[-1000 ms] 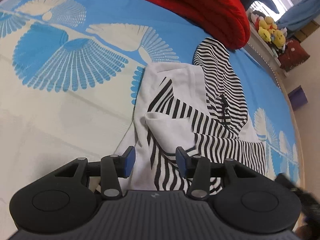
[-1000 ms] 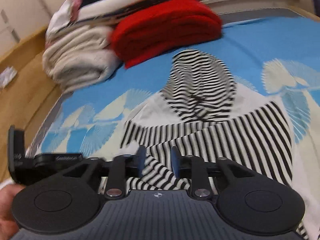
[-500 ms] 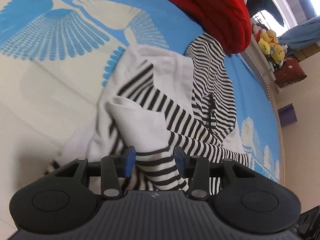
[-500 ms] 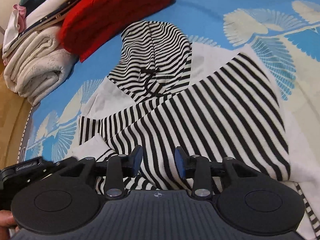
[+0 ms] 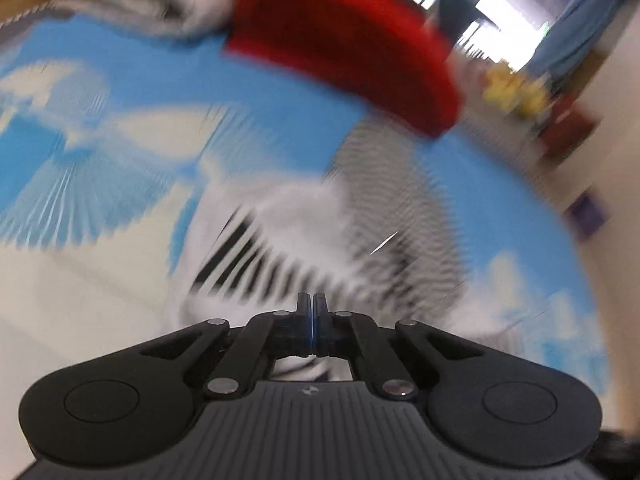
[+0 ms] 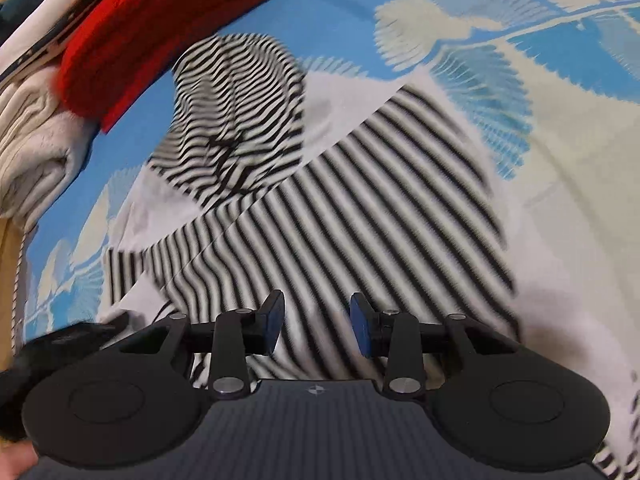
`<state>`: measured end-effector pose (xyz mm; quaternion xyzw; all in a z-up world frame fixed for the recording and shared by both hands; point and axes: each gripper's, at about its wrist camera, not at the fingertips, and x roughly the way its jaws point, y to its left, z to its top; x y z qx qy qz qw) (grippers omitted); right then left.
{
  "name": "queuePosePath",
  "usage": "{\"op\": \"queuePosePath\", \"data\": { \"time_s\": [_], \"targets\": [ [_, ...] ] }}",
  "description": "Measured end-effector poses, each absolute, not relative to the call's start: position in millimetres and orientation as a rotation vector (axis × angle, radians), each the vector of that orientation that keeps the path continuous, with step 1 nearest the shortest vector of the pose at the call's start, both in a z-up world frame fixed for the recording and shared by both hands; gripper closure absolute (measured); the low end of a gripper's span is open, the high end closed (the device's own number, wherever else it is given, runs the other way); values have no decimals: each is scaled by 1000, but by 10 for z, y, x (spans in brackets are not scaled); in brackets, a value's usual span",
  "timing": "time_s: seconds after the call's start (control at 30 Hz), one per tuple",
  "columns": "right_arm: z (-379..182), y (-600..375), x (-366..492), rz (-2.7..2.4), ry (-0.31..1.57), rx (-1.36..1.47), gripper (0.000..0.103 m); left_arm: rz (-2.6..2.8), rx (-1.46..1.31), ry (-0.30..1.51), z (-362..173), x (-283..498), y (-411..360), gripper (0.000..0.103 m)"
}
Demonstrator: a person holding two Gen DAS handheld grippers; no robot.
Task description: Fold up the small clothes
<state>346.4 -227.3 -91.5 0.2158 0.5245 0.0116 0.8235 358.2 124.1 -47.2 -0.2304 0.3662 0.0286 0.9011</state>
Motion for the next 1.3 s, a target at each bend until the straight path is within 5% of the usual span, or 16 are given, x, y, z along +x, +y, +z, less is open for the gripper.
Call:
{"op": "queuePosePath", "data": {
  "time_s": [0.07, 0.2, 0.27, 0.4, 0.67, 0.83, 0.9, 0.97, 1.23, 1.3],
  "targets": [
    [-895, -2330, 3448, -2, 1108, 472, 65, 39, -472, 721, -345, 3500, 1275, 103],
    [-919, -2313, 3420, -12, 1113, 477, 65, 39, -594, 883, -696, 3555, 1398, 63],
    [-915, -2289, 3397, -12, 1114, 487, 65, 69, -607, 921, -829, 3581, 1386, 63],
    [-881, -2287, 3383, -17, 1105, 509, 65, 89, -568, 938, -917, 3658, 1248, 43],
    [-840, -2466, 3417, -48, 1081, 509, 65, 156, -349, 994, -1134, 3806, 783, 23],
    [-857, -2544, 3448, -48, 1090, 521, 65, 171, -118, 986, -1235, 3788, 516, 30],
    [-850, -2560, 3453, -49, 1088, 527, 65, 226, -94, 985, -1197, 3733, 538, 59],
    [-841, -2565, 3445, -48, 1087, 533, 65, 297, -246, 982, -1090, 3584, 730, 68],
    [-807, -2546, 3348, -46, 1082, 548, 65, 376, -894, 1000, -1118, 2915, 1408, 66],
    [-805, -2541, 3329, -41, 1082, 547, 65, 355, -979, 985, -1155, 2931, 1531, 55]
  ]
}}
